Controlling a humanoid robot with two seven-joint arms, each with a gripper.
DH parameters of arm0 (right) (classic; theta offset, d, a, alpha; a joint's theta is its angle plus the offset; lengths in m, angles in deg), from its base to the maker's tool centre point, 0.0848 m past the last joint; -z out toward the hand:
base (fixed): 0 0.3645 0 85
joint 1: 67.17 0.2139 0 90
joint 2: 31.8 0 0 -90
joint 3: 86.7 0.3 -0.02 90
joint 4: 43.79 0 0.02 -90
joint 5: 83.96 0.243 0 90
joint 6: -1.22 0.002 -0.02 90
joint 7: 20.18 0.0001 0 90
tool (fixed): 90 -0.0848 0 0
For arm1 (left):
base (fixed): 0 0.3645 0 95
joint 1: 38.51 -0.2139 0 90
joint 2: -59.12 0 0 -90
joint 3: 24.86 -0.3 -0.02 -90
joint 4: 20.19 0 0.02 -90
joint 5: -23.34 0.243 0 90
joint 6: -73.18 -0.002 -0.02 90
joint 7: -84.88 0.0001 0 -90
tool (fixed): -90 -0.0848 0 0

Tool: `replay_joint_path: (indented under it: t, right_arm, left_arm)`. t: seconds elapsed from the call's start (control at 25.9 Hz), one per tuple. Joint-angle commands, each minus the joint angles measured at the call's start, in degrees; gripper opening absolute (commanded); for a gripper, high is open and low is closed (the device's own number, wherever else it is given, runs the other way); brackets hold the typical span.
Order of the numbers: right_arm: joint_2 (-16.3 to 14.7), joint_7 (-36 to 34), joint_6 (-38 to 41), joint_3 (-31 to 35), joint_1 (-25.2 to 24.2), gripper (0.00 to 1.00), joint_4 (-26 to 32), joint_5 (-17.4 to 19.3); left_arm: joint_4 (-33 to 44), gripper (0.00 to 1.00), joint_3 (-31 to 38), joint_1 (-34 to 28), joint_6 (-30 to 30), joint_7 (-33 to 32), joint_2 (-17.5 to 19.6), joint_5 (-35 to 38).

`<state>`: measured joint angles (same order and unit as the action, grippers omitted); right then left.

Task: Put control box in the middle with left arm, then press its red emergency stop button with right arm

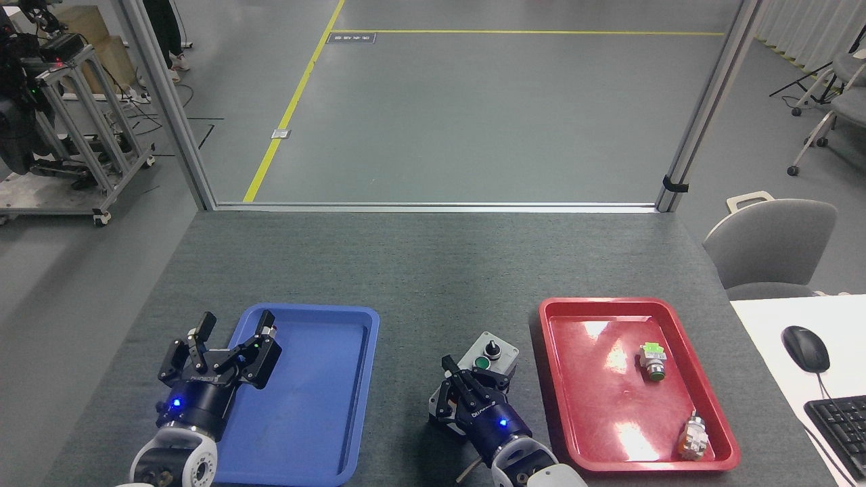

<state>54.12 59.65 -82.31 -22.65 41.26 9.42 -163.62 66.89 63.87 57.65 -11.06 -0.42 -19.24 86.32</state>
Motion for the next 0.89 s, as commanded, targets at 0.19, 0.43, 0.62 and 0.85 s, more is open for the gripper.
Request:
replay_joint_path:
  t: [0.19,0.43,0.62,0.85]
  right_arm:
    - [-0.1,2.3,-0.4,9.2,0.0,0.68,7.4,1.9]
    - [-1.2,2.3,-0.2,22.8,0.3,1.00,14.2,2.8]
    - [-1.9,2.4,-0.5,30.9,-3.4,1.00,20.2,2.7]
    - [-1.8,2.4,-1.9,32.4,-8.6,1.00,24.0,2.5]
  left_arm:
    - [-0.2,0.99,0.0,0.6,0.0,-0.8,-1.3,0.0]
    - [-0.3,0.99,0.0,1.7,0.0,-6.3,-1.3,0.0]
    - [-0.3,0.99,0.0,1.8,0.0,-5.8,-1.0,0.0]
    - [-0.4,0.99,0.2,1.1,0.4,-5.4,-1.0,0.0]
